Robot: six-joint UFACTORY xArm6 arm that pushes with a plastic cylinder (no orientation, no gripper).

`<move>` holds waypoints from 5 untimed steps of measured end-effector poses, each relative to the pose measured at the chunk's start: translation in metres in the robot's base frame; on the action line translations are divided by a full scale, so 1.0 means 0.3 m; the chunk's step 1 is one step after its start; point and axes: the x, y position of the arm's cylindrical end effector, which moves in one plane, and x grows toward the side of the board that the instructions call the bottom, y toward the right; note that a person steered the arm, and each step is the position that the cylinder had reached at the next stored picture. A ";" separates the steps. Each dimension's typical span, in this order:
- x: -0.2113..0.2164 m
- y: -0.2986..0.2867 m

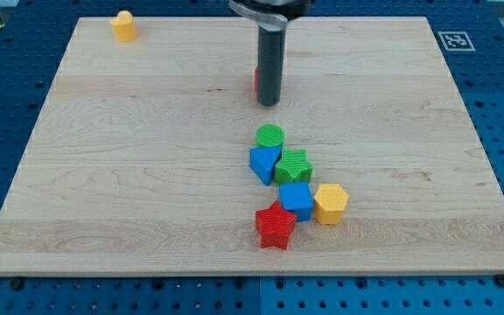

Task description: Slide the red circle towards the top left

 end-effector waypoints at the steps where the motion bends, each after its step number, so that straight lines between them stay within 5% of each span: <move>1: -0.065 -0.026; 5: -0.143 0.185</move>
